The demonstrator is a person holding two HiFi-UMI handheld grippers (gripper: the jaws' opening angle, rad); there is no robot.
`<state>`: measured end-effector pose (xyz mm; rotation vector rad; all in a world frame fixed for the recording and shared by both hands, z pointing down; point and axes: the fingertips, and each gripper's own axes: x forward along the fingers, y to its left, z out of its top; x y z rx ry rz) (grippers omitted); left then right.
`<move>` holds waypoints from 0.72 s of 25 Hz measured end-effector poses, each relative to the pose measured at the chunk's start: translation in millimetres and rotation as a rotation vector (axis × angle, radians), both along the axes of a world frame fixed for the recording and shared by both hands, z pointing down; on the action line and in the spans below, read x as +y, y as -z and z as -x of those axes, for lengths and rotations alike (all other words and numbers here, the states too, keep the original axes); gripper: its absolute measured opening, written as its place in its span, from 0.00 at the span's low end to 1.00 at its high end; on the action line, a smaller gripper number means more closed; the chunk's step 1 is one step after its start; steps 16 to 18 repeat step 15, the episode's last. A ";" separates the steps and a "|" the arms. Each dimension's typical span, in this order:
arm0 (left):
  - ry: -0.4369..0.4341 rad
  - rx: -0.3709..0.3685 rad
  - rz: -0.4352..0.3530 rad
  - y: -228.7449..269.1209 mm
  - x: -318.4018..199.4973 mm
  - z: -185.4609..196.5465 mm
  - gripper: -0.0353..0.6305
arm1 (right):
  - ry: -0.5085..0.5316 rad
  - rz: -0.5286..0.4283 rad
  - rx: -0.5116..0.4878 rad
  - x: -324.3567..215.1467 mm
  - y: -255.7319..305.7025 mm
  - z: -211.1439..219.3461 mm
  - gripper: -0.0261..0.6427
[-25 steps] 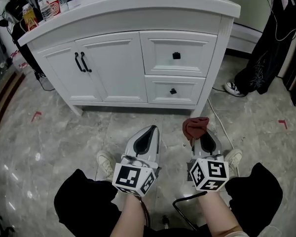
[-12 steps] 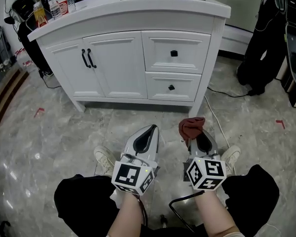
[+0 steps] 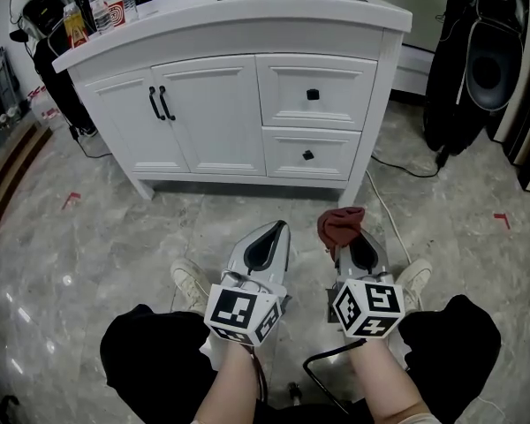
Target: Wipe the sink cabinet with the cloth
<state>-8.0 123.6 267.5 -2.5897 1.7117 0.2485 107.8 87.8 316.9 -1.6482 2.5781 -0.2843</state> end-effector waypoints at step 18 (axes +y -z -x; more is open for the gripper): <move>-0.002 -0.007 0.029 -13.9 -7.3 -2.7 0.05 | 0.004 0.019 -0.007 -6.6 -8.5 0.9 0.17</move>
